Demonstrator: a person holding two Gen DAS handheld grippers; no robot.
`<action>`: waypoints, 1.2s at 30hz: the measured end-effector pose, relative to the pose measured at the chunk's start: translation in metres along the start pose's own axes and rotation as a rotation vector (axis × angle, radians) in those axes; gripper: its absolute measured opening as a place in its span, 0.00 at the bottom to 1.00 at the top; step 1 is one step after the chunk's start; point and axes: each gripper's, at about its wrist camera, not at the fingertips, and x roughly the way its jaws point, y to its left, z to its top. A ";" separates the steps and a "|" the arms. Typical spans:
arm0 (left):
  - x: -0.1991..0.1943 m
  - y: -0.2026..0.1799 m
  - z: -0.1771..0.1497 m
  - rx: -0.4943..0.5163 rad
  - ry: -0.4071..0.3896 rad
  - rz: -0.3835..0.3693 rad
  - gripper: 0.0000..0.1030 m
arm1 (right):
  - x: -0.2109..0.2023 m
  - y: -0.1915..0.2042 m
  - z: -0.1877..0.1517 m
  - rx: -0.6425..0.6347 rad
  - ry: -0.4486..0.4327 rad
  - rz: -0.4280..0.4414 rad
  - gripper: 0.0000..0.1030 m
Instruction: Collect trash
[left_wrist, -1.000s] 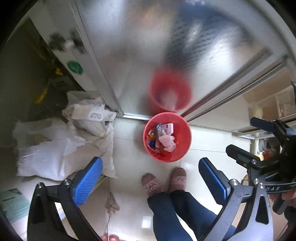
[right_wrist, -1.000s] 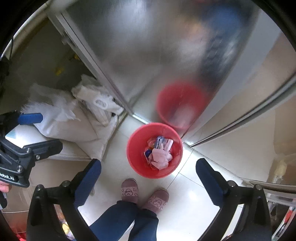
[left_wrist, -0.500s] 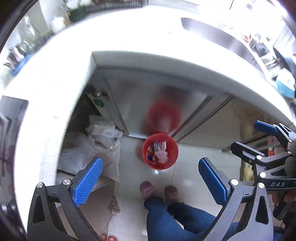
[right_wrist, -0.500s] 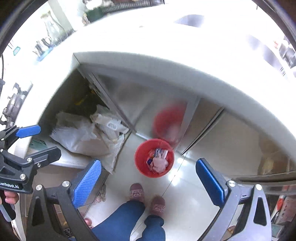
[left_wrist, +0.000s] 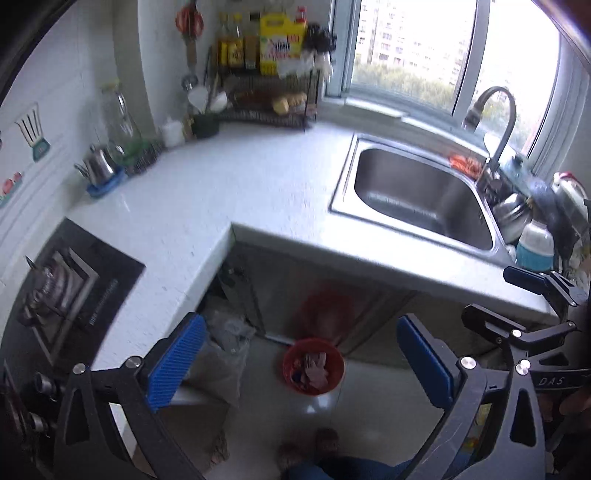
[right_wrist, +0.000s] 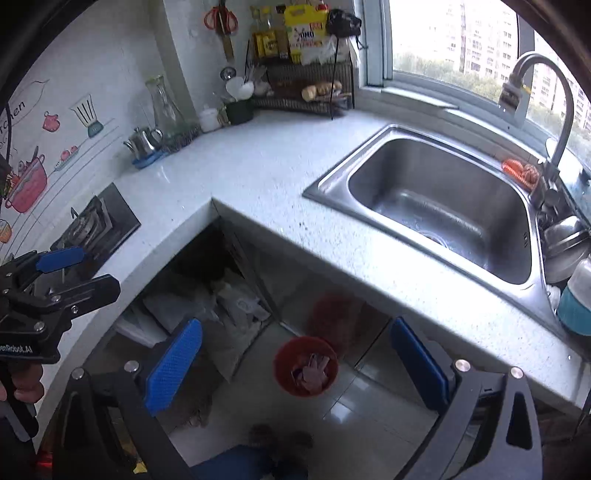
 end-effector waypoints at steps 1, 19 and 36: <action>-0.011 -0.001 0.005 0.005 -0.024 0.004 1.00 | -0.009 0.001 0.005 -0.003 -0.022 0.002 0.99; -0.177 0.010 -0.002 0.032 -0.404 0.048 1.00 | -0.145 0.058 0.023 -0.010 -0.395 -0.070 0.99; -0.222 0.036 -0.075 0.119 -0.375 -0.020 1.00 | -0.188 0.114 -0.039 0.063 -0.417 -0.169 0.99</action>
